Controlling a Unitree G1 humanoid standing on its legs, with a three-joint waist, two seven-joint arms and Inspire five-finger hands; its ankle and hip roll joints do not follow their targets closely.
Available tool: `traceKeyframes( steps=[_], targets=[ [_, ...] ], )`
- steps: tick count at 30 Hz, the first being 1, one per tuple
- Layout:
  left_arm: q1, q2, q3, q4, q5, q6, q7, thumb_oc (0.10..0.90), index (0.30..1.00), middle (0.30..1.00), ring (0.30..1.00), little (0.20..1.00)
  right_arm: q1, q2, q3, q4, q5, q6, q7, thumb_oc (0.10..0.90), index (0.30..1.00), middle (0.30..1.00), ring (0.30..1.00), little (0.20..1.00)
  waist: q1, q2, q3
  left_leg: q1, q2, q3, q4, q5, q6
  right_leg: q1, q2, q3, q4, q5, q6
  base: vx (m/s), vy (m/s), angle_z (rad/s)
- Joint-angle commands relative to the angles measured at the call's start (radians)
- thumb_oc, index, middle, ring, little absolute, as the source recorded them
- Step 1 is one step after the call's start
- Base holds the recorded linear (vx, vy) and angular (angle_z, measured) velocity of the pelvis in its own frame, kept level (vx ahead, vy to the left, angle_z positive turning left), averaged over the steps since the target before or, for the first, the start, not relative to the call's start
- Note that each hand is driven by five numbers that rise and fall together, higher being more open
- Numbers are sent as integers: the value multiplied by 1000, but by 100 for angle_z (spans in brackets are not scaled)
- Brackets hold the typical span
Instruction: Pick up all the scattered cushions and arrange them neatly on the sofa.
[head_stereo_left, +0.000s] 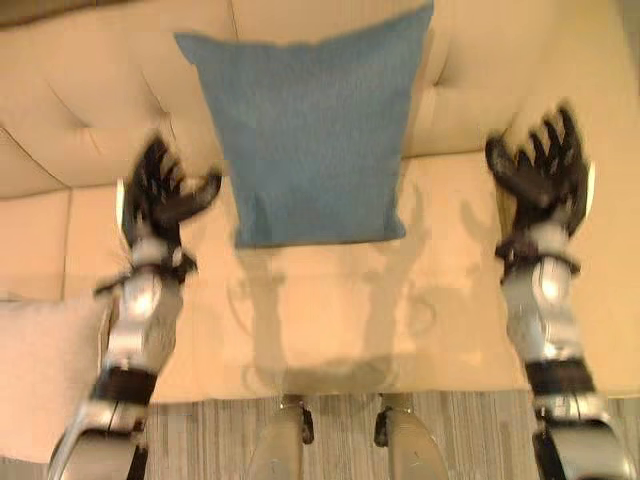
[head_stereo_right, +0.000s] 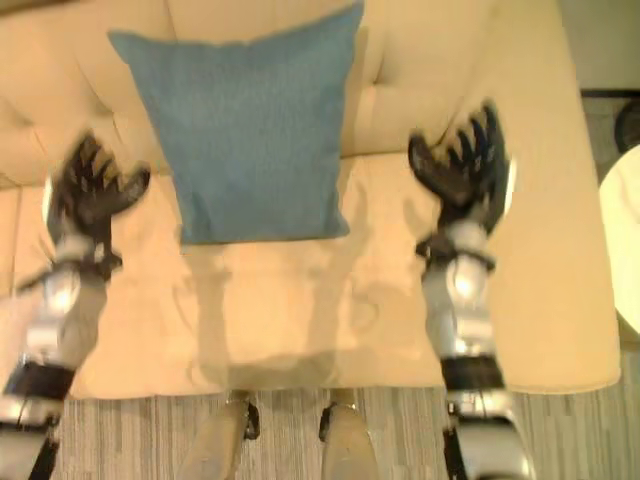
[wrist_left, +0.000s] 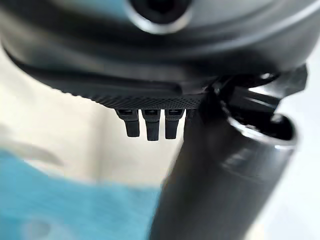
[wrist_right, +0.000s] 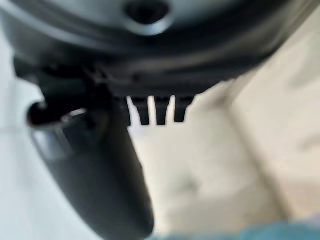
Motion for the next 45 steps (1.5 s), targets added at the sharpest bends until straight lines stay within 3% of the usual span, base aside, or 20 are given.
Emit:
traceKeyframes(
  steps=[1, 3, 4, 5, 7, 10, 15, 16, 18, 19, 21, 24, 29, 31, 34, 38, 40, 41, 43, 45],
  targets=[
    [26, -37, 15, 69, 90, -50, -64, 800, 900, 900, 900, 900, 88, -8, -140, -25, -34, -85, 46, 800, 900, 900, 900, 900, -35, 27, -198, -25, -5, -113, 51, -44, 17, 50, -25, 193, 397, -202, 66, -4, -356, 47],
    [39, -60, 4, 133, 172, -34, -47, 800, 900, 900, 900, 900, 134, 1, -187, 1, -44, -94, 34, 800, 900, 900, 900, 900, -52, 30, -224, -29, -9, -152, 77, -46, 10, 119, -37, 290, 366, -197, 57, -58, -311, 117],
    [50, -75, 9, 169, 167, -14, -51, 800, 900, 900, 900, 900, 162, 8, -203, 4, -41, -79, 44, 800, 900, 900, 900, 900, -62, 25, -238, -41, -8, -175, 85, -33, 0, 168, -10, 335, 329, -251, 47, -198, -351, 100],
    [65, -91, 10, 187, 158, 2, -62, 800, 900, 900, 900, 900, 177, 18, -202, 11, -31, -73, 54, 800, 900, 900, 900, 900, -51, 21, -247, -51, 3, -183, 78, -19, -8, 200, 10, 338, 287, -322, 31, -283, -405, 57],
    [114, -113, 4, 224, 144, 31, -69, 800, 900, 900, 900, 900, 190, 35, -164, 56, -5, -80, 66, 800, 900, 900, 900, 900, -38, 22, -249, -97, 55, -235, 38, 93, -69, 223, 72, 297, 259, -390, -9, -431, -531, 46],
    [169, -148, -17, 235, 166, 51, -86, 800, 900, 900, 900, 900, 176, 40, -128, 76, 21, -62, 79, 800, 900, 900, 900, 900, -41, 15, -237, -142, 86, -235, 8, 89, -74, 189, 111, 244, 265, -395, -41, -437, -326, 81],
    [204, -219, -22, 342, 194, 60, -77, 800, 900, 900, 900, 900, 196, 73, -64, 85, 33, -31, 99, 800, 900, 900, 900, 900, -42, -39, -234, -62, 86, -161, 126, -6, -22, 156, 84, 191, 215, -293, -44, -390, -185, 17],
    [232, -247, -51, 346, 181, 61, -95, 800, 900, 900, 900, 900, 227, 98, -35, 84, 33, -22, 108, 800, 900, 900, 900, 900, -52, -62, -251, 3, 82, -91, 242, -93, -9, 141, 62, 141, 160, -250, -38, -353, -177, 36],
    [238, -257, -63, 352, 175, 64, -95, 800, 900, 900, 900, 900, 247, 116, -17, 79, 38, -11, 117, 800, 900, 900, 900, 900, -65, -72, -268, 61, 98, -21, 306, -125, -7, 136, 53, 93, 132, -231, -38, -374, -201, 97],
    [252, -261, -87, 344, 207, 63, -91, 800, 900, 900, 900, 900, 270, 132, 10, 90, 47, -4, 131, 800, 900, 900, 900, 900, -80, -73, -285, 149, 116, 54, 343, -152, -5, 123, 51, 21, 126, -220, -45, -275, -128, 125],
    [258, -262, -91, 343, 215, 69, -94, 800, 900, 900, 900, 900, 283, 138, 16, 83, 46, 5, 137, 800, 900, 900, 900, 900, -85, -71, -293, 175, 105, 67, 341, -167, -8, 119, 52, -1, 122, -219, -45, -189, -50, 125],
    [262, -281, -112, 351, 231, 68, -86, 800, 900, 900, 900, 900, 317, 156, 50, 85, 39, 27, 154, 800, 900, 900, 900, 900, -115, -54, -305, 288, 72, 119, 353, -213, -22, 89, 55, -122, 137, -211, -51, -270, 18, 134],
    [234, -284, -202, 303, 270, 89, -77, 800, 900, 900, 900, 900, 367, 191, 56, 87, 52, 45, 144, 800, 900, 900, 900, 900, -209, -17, -308, 367, 136, 307, 277, -215, -61, 54, -33, -361, 174, -211, -42, -299, 185, 223],
    [244, -286, -222, 277, 291, 100, -82, 800, 900, 900, 900, 900, 360, 197, 76, 98, 44, 63, 149, 800, 900, 900, 900, 900, -223, -8, -301, 365, 108, 322, 201, -259, -51, 45, -77, -397, 191, -173, -20, -197, 351, 194],
    [291, -275, -230, 207, 277, 105, -97, 800, 900, 900, 900, 900, 330, 216, 153, 103, 7, 96, 166, 800, 900, 900, 900, 900, -173, -27, -276, 354, 23, 280, 122, -345, 1, 38, -137, -392, 164, -84, 38, -196, 399, 120],
    [326, -265, -221, 186, 305, 110, -109, 800, 900, 900, 900, 900, 316, 236, 209, 90, -22, 118, 192, 800, 900, 900, 900, 900, -124, -48, -253, 339, -35, 254, 58, -331, 24, 50, -168, -403, 124, -23, 86, -203, 274, 42],
    [329, -256, -221, 187, 330, 113, -106, 800, 900, 900, 900, 900, 323, 250, 235, 73, -22, 128, 201, 800, 900, 900, 900, 900, -123, -55, -230, 318, -56, 217, 38, -316, 36, 37, -182, -349, 133, -3, 113, -180, 186, 24],
    [326, -253, -224, 191, 344, 111, -100, 800, 900, 900, 900, 900, 326, 253, 245, 69, -19, 128, 202, 800, 900, 900, 900, 900, -136, -55, -222, 311, -60, 192, 33, -311, 39, 22, -166, -256, 150, -13, 115, -191, 157, 52],
    [302, -254, -231, 200, 365, 104, -97, 800, 900, 900, 900, 900, 346, 263, 253, 56, -1, 138, 206, 800, 900, 900, 900, 900, -173, -59, -200, 281, -87, 117, 39, -280, 56, -16, -90, 49, 183, -33, 105, -169, 197, 78],
    [281, -250, -238, 199, 386, 104, -101, 800, 900, 900, 900, 900, 369, 271, 266, 57, 14, 143, 216, 800, 900, 900, 900, 900, -184, -60, -185, 264, -104, 51, 45, -268, 67, 9, -23, 185, 201, -91, 87, -72, 161, 74]
  ],
)
